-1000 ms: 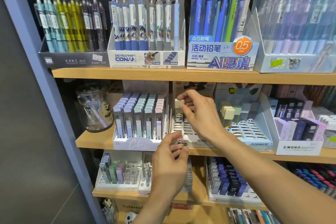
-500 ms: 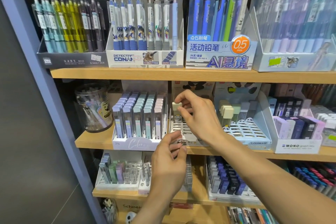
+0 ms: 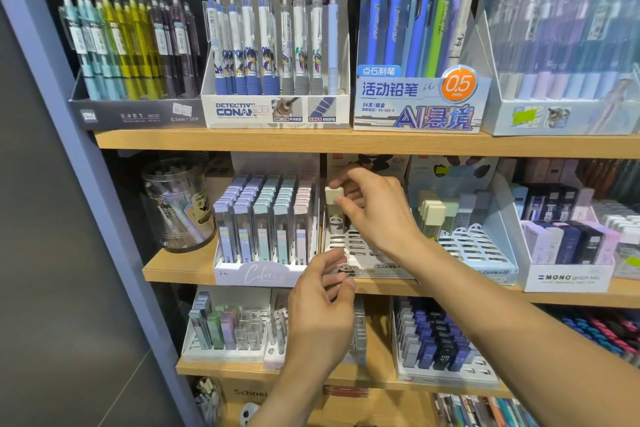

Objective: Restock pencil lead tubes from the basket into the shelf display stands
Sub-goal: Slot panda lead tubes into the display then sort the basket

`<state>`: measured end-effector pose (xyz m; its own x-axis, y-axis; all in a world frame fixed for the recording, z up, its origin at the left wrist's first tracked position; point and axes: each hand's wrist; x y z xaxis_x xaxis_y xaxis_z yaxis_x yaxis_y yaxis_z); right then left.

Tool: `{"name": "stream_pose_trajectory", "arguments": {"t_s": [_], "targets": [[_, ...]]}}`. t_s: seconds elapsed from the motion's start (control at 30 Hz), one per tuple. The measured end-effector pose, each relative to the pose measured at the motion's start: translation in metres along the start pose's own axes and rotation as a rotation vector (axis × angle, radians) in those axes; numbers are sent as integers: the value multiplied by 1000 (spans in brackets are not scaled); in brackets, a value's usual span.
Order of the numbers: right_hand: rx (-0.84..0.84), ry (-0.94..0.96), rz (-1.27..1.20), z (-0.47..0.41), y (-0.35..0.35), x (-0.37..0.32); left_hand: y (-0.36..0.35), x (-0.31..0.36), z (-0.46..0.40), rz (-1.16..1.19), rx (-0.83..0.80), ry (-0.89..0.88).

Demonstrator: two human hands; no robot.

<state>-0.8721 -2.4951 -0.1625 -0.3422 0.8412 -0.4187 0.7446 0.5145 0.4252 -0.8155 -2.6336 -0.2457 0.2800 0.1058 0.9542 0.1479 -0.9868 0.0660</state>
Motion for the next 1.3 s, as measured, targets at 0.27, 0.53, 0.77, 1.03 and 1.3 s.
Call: {"name": "stream_pose_trajectory", "arguments": {"t_s": [0.27,0.53,0.77,1.03,1.3], "targets": [[41,5,87,1,1,2,0,1,-1,-2,-5,-1],[-15,69,198,-2,3,2,3,2,-3,-10,-16,17],[-125,90,263,8,7,2,3,5,-3,1,-3,48],[80,-149,-48,99,77,1,12,10,13,-62,37,-129],[42,-855,-89,294,118,56,-11,-40,74,-457,-424,-211]]}}
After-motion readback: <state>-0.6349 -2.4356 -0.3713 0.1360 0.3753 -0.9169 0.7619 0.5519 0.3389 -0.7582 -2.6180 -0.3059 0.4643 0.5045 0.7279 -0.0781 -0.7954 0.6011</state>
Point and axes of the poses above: each hand's wrist, its own z-axis away from the middle knuckle, its own y-axis out of the back of the hand, x = y × z, and after that the axes turned 15 degrees about x, right-handed
